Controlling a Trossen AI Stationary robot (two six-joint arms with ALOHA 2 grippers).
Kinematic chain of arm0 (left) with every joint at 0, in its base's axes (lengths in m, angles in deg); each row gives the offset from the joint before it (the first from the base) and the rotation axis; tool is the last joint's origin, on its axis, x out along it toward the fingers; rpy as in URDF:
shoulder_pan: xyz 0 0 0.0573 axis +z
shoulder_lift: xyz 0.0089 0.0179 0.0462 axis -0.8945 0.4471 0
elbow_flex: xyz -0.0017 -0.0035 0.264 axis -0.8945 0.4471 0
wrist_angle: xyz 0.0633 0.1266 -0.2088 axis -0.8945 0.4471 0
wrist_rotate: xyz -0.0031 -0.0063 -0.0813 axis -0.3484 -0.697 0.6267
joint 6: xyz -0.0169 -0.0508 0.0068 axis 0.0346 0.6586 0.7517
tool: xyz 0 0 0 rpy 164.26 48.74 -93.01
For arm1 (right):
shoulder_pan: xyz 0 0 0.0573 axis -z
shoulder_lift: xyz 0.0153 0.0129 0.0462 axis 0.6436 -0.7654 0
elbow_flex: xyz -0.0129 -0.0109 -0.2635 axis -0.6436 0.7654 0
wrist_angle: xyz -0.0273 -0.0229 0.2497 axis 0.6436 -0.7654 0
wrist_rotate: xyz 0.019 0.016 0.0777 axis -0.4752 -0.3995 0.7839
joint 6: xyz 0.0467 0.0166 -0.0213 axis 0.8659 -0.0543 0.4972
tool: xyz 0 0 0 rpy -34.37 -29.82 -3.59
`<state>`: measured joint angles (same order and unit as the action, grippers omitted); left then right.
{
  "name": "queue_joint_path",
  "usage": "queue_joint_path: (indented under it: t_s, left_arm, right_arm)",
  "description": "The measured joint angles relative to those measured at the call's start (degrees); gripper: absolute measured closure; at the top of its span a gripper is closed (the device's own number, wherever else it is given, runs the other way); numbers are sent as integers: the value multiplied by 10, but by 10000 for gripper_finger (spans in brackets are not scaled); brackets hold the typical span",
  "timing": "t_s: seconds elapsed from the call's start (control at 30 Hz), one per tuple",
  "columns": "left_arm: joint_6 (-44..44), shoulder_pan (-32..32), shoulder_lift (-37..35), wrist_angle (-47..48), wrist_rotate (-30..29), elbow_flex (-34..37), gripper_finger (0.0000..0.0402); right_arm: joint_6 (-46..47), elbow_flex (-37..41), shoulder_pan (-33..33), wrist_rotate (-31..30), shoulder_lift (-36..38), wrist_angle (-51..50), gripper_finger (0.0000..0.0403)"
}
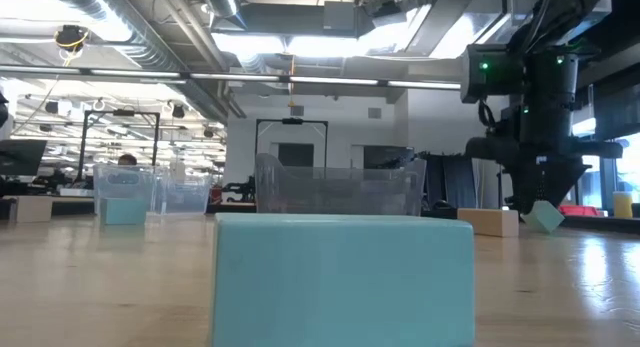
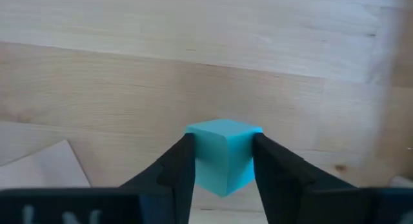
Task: Sort & place blocks by color
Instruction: Put the top right light blue block into the black transparent bin
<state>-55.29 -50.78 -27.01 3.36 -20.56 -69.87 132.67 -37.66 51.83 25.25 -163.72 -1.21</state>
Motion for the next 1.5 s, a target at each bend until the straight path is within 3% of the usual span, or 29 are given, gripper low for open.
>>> queue_joint_path:
  t_s: [0.47,0.73,0.9,1.07,1.37,1.5]
  left_arm:
    - [3,0,0,0,0,0,401]
    - [3,0,0,0,0,0,401]
    - [4,0,0,0,0,0,401]
    - [4,0,4,-1,0,0,401]
    - [4,0,13,-2,0,1,401]
    - [4,0,12,-2,0,1,401]
  right_arm:
    - [-43,-46,0,16,-5,-8,295]
    - [-61,-51,0,11,-3,-10,351]
    - [-85,-51,0,17,-2,-11,360]
    - [-148,-52,7,40,-2,-10,330]
    - [-218,-51,22,48,-2,-10,236]
    - [-218,-53,33,117,-2,-5,213]
